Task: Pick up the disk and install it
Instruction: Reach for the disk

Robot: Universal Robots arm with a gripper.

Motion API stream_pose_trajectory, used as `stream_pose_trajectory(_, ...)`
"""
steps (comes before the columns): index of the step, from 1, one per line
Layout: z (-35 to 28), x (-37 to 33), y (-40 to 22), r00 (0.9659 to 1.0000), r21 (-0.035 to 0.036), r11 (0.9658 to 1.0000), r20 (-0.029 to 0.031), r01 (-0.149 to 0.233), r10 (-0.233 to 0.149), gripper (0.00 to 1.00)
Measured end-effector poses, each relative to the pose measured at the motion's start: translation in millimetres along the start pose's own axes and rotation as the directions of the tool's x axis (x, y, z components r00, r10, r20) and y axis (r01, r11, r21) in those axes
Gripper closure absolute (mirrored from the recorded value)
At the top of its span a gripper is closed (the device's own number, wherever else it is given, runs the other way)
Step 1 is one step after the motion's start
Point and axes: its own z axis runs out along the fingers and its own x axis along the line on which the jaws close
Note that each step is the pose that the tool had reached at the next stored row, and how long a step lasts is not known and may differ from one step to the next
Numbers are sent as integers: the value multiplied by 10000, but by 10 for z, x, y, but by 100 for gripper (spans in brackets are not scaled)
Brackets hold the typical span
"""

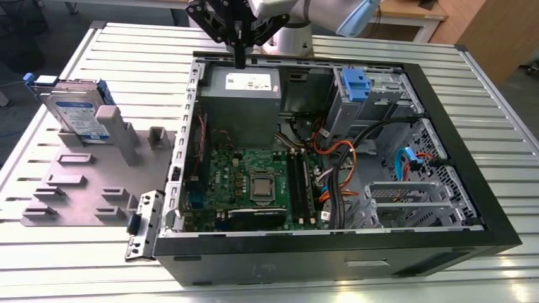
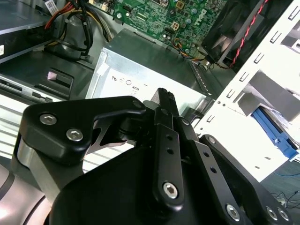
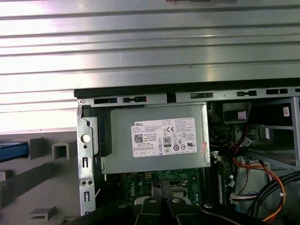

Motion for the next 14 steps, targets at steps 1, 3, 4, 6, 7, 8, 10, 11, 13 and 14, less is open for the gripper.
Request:
stream_pose_trajectory(1, 0, 12, -1, 10000, 0, 10000, 0, 0, 0, 89)
stream_pose_trajectory(3, 0, 33, -3, 10000, -1, 10000, 1, 0, 0, 89)
stream_pose_trajectory(4, -1, 40, -3, 10000, 0, 10000, 0, 0, 0, 89)
stream_pose_trajectory(6, -1, 48, -3, 10000, 0, 10000, 0, 0, 0, 89)
stream_pose_trajectory(7, -2, 48, -3, 10000, 1, 10000, 0, 1, -1, 89)
stream_pose_trajectory(8, -2, 49, -4, 10000, 1, 10000, -1, 2, -2, 89)
stream_pose_trajectory(10, -5, 188, -14, 10000, 0, 10000, 0, 1, -1, 89)
stream_pose_trajectory(11, -5, 188, -14, 10000, 0, 10000, 0, 1, -1, 89)
stream_pose_trajectory(13, -5, 194, -15, 10000, 0, 10000, 0, -1, 1, 89)
stream_pose_trajectory(14, -5, 197, -15, 10000, 0, 10000, 0, -1, 1, 89)
